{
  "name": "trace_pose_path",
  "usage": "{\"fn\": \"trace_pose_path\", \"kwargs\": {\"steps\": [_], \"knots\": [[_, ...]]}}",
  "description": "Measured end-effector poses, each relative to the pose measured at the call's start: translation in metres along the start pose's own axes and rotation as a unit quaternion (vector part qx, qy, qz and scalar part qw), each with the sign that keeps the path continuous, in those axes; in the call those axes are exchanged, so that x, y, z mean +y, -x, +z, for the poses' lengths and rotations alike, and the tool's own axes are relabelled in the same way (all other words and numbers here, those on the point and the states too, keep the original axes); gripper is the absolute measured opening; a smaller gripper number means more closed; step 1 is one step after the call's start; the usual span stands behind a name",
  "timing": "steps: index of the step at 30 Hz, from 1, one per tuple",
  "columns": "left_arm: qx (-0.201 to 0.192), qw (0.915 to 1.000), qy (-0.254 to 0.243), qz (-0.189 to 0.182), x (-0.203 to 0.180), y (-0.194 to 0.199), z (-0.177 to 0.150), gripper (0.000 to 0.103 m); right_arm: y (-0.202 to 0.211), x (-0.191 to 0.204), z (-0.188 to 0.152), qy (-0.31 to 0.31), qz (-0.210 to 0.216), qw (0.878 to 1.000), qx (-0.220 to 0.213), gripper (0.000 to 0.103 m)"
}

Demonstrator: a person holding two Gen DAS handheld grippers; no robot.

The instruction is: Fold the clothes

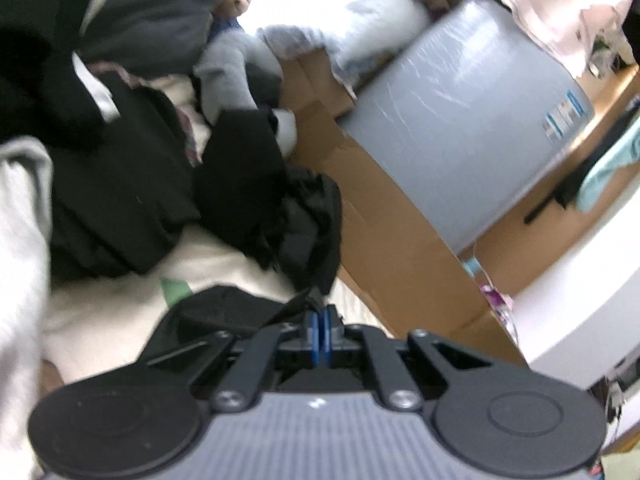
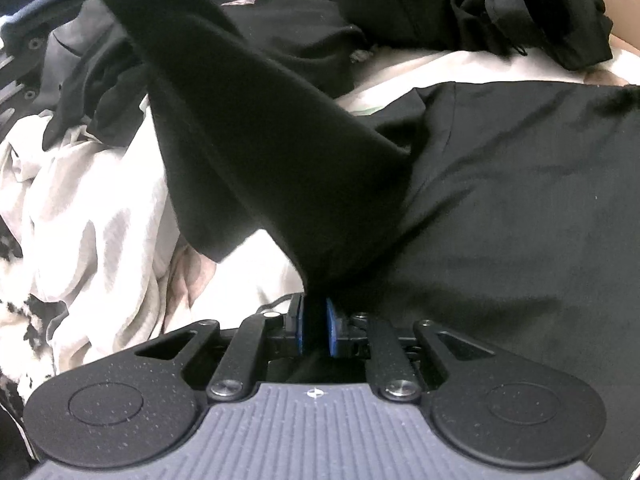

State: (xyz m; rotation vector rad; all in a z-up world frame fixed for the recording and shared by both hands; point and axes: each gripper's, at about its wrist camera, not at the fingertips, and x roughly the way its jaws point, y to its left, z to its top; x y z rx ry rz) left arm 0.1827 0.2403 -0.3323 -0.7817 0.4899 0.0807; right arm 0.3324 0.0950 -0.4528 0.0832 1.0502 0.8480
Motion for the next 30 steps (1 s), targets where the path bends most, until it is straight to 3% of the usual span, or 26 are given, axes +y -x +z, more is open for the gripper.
{"fn": "trace_pose_path", "kwargs": {"steps": [6,9,14,18,25,30], "knots": [[0.064,0.9979,-0.005,0.000,-0.001,-0.023,-0.021,0.004,0.014,0.000,-0.003,0.035,-0.002,0.999,0.014,0.035],[0.098,0.9950,-0.015,0.012,-0.002,-0.027,-0.032,0.009,0.027,0.002,-0.005,0.069,-0.002,0.997,0.032,0.036],[0.127,0.9916,-0.022,0.008,-0.005,-0.023,-0.044,0.031,0.053,0.001,-0.012,0.120,-0.008,0.991,0.054,0.036],[0.131,0.9906,-0.036,0.012,-0.005,-0.014,-0.045,0.034,0.072,-0.003,-0.015,0.133,-0.012,0.989,0.055,0.036],[0.105,0.9844,-0.033,0.138,0.028,-0.008,-0.036,0.034,0.099,-0.004,-0.022,0.154,-0.018,0.986,0.063,0.036],[0.098,0.9796,0.006,0.175,0.057,-0.011,-0.037,0.033,0.123,-0.005,-0.032,0.165,-0.022,0.984,0.063,0.036]]}}
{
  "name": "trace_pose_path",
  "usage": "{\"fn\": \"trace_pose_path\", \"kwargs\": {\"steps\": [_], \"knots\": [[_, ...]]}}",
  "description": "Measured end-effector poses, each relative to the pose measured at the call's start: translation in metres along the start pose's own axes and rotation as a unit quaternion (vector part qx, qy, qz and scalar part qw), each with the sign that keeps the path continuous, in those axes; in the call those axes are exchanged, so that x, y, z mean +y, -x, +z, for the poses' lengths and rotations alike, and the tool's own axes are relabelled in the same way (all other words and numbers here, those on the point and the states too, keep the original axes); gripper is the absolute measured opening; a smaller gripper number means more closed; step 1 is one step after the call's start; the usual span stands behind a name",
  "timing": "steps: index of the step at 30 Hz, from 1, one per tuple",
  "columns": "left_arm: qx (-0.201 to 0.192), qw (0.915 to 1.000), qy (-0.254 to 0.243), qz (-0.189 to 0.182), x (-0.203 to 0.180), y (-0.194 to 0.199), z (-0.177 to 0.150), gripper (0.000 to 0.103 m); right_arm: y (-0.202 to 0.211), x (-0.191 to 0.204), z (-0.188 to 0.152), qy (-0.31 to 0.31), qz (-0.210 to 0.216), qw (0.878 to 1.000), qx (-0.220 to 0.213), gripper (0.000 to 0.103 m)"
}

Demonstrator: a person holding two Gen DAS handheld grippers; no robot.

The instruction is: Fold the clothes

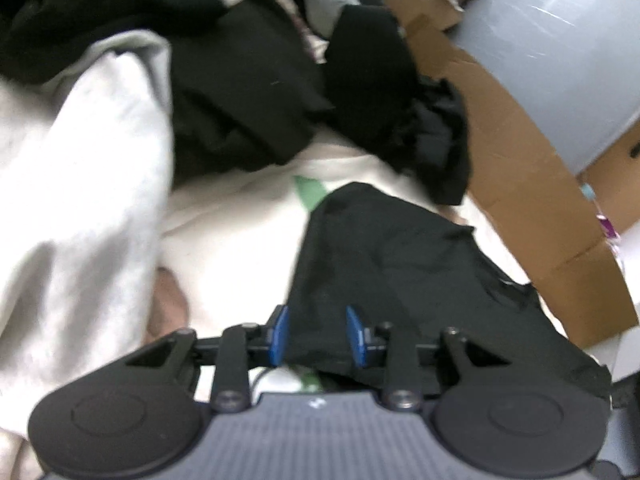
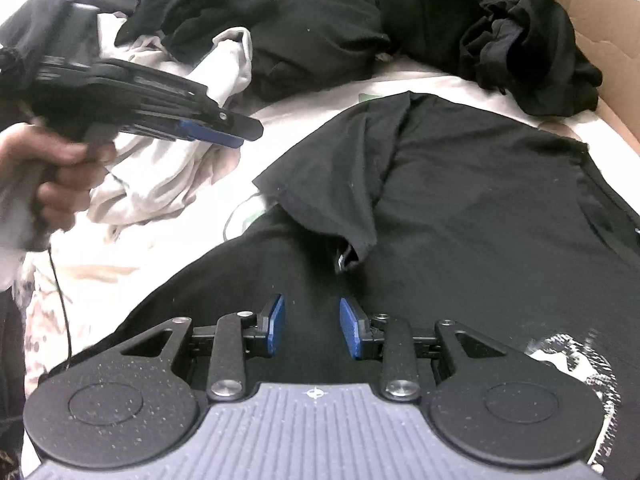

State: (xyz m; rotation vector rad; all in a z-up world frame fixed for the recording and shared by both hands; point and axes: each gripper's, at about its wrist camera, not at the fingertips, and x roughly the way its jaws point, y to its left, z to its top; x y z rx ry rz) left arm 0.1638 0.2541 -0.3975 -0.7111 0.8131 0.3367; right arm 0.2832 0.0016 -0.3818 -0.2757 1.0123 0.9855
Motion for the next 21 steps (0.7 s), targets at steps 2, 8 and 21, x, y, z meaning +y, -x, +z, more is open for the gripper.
{"fn": "trace_pose_path", "kwargs": {"steps": [2,8,21], "knots": [[0.000,1.0000,0.005,0.004,0.005,-0.004,-0.001,0.033,0.006,0.000,-0.003,0.006,-0.005,1.000,0.000,0.036],[0.004,0.9998,0.001,0.018,0.013,-0.022,-0.006,0.033,0.024,-0.004,-0.012,0.005,-0.022,1.000,-0.001,0.036],[0.018,0.9997,0.005,0.012,0.030,-0.035,-0.019,0.002,0.037,-0.024,-0.009,-0.049,-0.038,0.997,-0.050,0.037]]}}
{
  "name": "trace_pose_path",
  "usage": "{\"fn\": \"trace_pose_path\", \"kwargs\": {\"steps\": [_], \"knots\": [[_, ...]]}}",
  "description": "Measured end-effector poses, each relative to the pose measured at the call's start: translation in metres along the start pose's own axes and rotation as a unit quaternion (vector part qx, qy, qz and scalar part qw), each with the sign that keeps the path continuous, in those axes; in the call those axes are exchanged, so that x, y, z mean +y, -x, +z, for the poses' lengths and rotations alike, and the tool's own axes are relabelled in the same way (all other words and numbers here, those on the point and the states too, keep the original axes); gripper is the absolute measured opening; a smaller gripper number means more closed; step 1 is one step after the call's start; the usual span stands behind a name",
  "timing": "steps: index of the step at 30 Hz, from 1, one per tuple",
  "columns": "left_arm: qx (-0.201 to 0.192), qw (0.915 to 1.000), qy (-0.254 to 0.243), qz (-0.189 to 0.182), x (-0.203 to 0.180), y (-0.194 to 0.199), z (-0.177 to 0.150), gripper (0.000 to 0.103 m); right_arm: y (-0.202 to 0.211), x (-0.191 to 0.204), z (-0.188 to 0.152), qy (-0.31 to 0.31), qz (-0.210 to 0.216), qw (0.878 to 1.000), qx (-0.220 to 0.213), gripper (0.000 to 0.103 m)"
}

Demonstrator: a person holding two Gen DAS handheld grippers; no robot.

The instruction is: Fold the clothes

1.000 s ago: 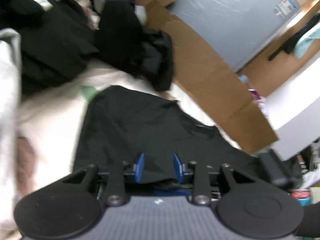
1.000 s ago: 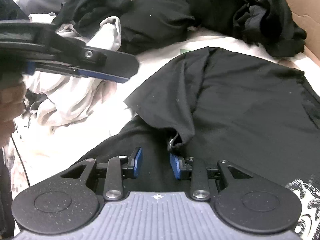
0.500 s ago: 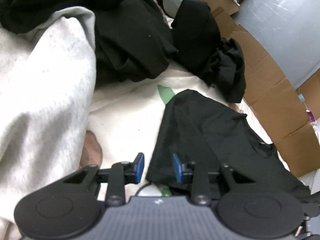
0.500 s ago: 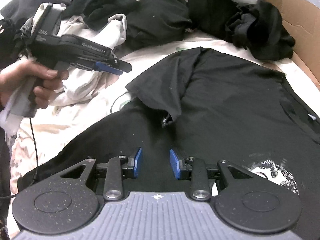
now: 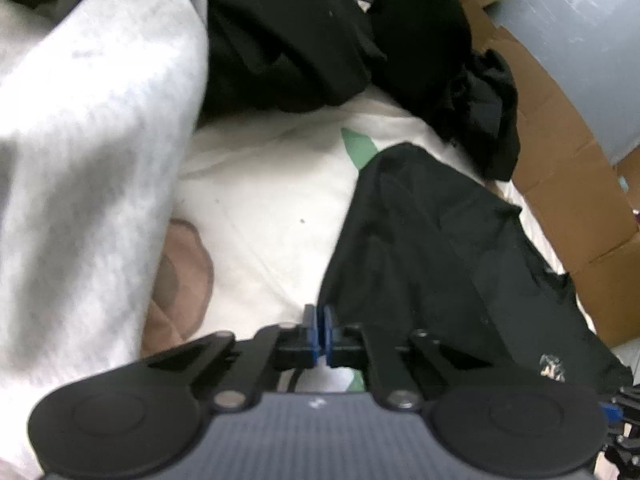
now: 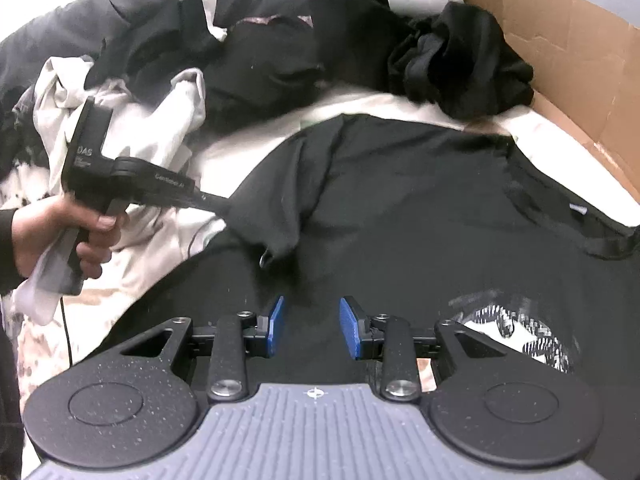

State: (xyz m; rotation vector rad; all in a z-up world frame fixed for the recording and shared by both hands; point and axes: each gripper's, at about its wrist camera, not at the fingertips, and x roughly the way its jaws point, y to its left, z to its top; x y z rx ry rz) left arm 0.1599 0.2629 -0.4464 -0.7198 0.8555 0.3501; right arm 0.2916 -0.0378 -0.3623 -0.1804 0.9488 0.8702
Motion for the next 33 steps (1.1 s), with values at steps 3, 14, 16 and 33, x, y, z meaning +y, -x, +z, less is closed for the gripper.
{"fn": "trace_pose_path", "kwargs": {"steps": [3,14,16,33], "knots": [[-0.008,0.9999,-0.008,-0.011,-0.004,0.011,0.003,0.001,-0.002,0.002,0.007,0.006,0.001,1.000,-0.009,0.037],[-0.026,0.9969,-0.022,-0.071,-0.051,0.042,0.027,0.001,-0.004,0.018,0.035,0.014,0.019,0.999,-0.037,0.039],[-0.026,0.9958,-0.026,-0.084,-0.061,0.044,0.029,0.001,-0.003,0.023,0.045,0.006,0.027,0.999,-0.046,0.043],[-0.015,0.9868,-0.041,-0.156,-0.117,0.028,0.049,0.001,-0.039,0.033,0.090,-0.014,-0.007,0.997,-0.071,0.061]]}}
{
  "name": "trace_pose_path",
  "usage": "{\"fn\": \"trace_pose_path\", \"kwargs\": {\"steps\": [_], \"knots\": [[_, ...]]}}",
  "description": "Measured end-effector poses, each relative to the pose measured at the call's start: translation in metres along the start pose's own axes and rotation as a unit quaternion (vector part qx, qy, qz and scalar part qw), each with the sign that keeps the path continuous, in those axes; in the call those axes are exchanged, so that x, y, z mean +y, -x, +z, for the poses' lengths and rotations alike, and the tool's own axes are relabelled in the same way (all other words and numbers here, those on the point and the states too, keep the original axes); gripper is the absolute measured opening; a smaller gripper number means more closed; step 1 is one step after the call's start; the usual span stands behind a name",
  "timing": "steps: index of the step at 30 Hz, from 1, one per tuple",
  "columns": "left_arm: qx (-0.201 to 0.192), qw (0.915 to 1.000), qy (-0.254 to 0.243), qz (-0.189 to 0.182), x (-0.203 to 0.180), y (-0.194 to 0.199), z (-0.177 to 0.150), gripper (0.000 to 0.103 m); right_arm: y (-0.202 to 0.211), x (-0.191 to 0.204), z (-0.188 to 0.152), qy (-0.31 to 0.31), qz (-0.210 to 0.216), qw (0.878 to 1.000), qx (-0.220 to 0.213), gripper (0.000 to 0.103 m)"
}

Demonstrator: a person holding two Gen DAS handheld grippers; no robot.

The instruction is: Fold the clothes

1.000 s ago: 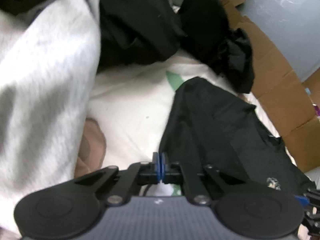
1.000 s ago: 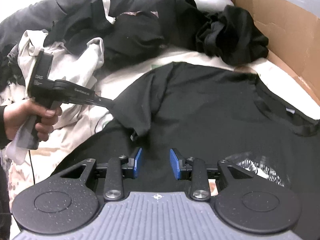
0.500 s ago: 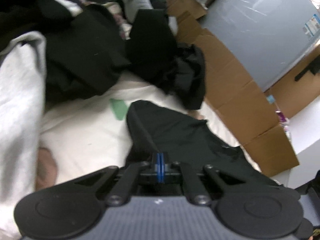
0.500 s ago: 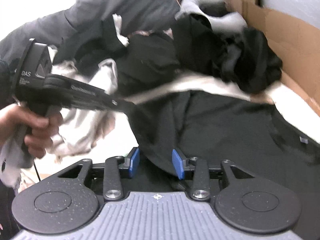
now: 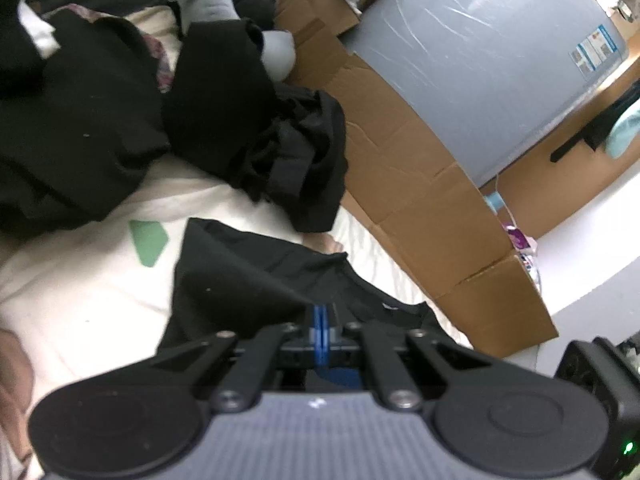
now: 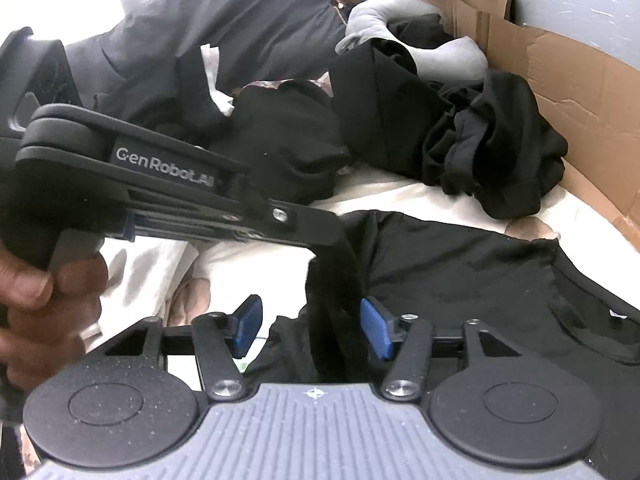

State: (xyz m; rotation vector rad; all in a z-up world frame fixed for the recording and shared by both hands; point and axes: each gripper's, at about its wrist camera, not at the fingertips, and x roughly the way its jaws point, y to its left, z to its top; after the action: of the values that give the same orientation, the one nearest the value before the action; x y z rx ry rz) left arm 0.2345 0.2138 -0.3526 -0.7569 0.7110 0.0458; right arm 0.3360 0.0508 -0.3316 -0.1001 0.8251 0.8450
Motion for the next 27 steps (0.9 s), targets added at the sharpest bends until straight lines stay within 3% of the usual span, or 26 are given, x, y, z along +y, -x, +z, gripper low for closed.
{"fn": "trace_pose_path", "kwargs": {"steps": [5,7,9,11,15,18,20,27], "knots": [[0.009,0.9998,-0.005,-0.018,-0.011,-0.013,0.003,0.001,-0.008,-0.004,0.005,-0.014,-0.023,1.000,-0.016,0.059],[0.012,0.9996,-0.007,-0.023,-0.014,-0.017,0.004,0.001,-0.010,-0.008,0.007,-0.017,-0.032,0.999,-0.018,0.040],[0.015,0.9994,-0.013,-0.028,-0.018,-0.020,0.006,0.001,-0.011,-0.014,0.009,-0.020,-0.042,0.999,-0.017,0.010],[0.014,0.9992,-0.019,-0.032,-0.020,-0.022,0.007,0.002,-0.008,-0.021,0.009,-0.026,-0.048,0.998,-0.020,0.003],[0.005,0.9995,-0.022,-0.021,-0.014,-0.026,0.015,0.014,-0.003,-0.039,0.009,-0.039,-0.059,0.997,-0.022,0.002],[-0.002,0.9997,-0.025,0.009,-0.003,-0.031,0.024,0.017,-0.002,-0.053,0.008,-0.050,-0.065,0.996,-0.020,0.002],[-0.007,0.9990,-0.026,0.035,0.006,-0.035,0.030,0.024,-0.001,-0.062,0.007,-0.058,-0.069,0.996,-0.018,0.002],[-0.004,0.9938,-0.033,0.106,0.039,-0.057,0.046,0.028,-0.001,-0.091,-0.003,-0.092,-0.078,0.993,-0.007,0.001]]}}
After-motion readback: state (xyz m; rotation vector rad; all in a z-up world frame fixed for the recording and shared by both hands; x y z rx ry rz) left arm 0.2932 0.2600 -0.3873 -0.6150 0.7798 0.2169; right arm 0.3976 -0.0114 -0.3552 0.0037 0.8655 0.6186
